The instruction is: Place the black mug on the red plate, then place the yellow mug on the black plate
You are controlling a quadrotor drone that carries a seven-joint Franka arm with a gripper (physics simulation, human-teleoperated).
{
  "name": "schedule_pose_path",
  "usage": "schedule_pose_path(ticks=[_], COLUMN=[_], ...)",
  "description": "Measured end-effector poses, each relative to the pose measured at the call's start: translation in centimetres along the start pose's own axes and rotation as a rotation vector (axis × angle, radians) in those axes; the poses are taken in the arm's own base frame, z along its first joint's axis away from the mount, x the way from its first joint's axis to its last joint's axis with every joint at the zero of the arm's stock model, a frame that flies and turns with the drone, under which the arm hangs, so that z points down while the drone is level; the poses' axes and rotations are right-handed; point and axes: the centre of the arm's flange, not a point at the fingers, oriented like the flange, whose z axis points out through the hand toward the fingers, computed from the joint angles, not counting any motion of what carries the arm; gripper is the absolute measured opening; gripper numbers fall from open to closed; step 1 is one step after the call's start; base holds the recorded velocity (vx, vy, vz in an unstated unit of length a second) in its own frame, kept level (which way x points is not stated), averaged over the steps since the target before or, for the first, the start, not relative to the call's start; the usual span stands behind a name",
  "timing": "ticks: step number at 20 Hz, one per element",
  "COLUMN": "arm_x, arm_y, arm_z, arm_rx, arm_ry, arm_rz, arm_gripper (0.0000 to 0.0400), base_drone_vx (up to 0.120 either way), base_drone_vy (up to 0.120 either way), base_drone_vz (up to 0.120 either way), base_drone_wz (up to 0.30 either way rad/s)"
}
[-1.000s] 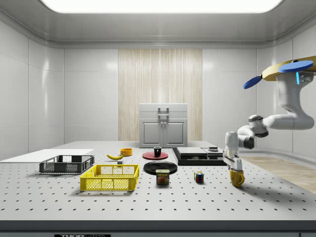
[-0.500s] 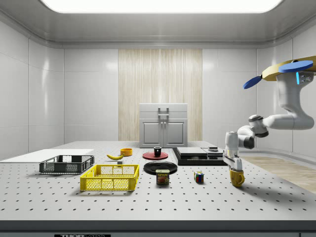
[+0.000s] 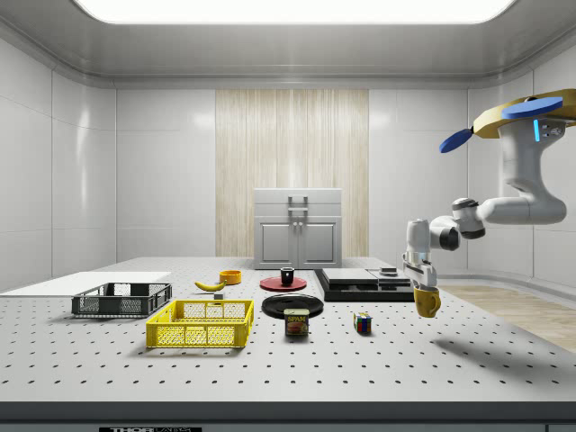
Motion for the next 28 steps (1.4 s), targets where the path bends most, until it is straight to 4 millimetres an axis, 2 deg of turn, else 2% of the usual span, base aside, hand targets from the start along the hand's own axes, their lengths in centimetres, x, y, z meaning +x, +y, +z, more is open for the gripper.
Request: schedule_pose_path(ticks=[5,7,8,9,10,13,14,15,19,21,24,28], arm_x=[-2.0,-3.9,-4.2,-5.7,-6.2,-9.6,-11.4,-12.0,-17.1,-18.9,-21.1,-22.6], arm_y=[-1.5,-2.6,-2.9,-3.6,-4.0,-5.4,-5.9,-6.0,-6.6,-6.6,-6.6,-6.9], arm_z=[-1.1,-1.3,-1.2,-1.3,-1.3,-1.1,-1.1,-1.0,-0.9,-0.8,-0.7,-0.3], arm_rx=[-0.01,-0.01,-0.009,-0.006,-0.004,-0.001,0.0,0.001,0.003,0.003,0.004,0.004], arm_ry=[0.019,0.024,0.023,0.022,0.021,0.017,0.017,0.017,0.019,0.023,0.034,0.052], arm_rz=[0.099,0.143,0.125,0.15,0.159,0.148,0.17,0.176,0.186,0.187,0.22,0.236], arm_gripper=[0.011,0.0111,0.0111,0.0112,0.0112,0.0112,0.0113,0.0113,0.0113,0.0113,0.0115,0.0117], base_drone_vx=[0.12,0.12,0.12,0.12,0.12,0.12,0.12,0.12,0.12,0.12,0.12,0.12], base_drone_vy=[-0.12,-0.12,-0.12,-0.12,-0.12,-0.12,-0.12,-0.12,-0.12,-0.12,-0.12,-0.12], base_drone_vz=[0.016,0.0,0.0,0.0,0.0,0.0,0.0,0.0,0.0,0.0,0.0,0.0], base_drone_wz=[0.0,0.0,0.0,0.0,0.0,0.0,0.0,0.0,0.0,0.0,0.0,0.0])
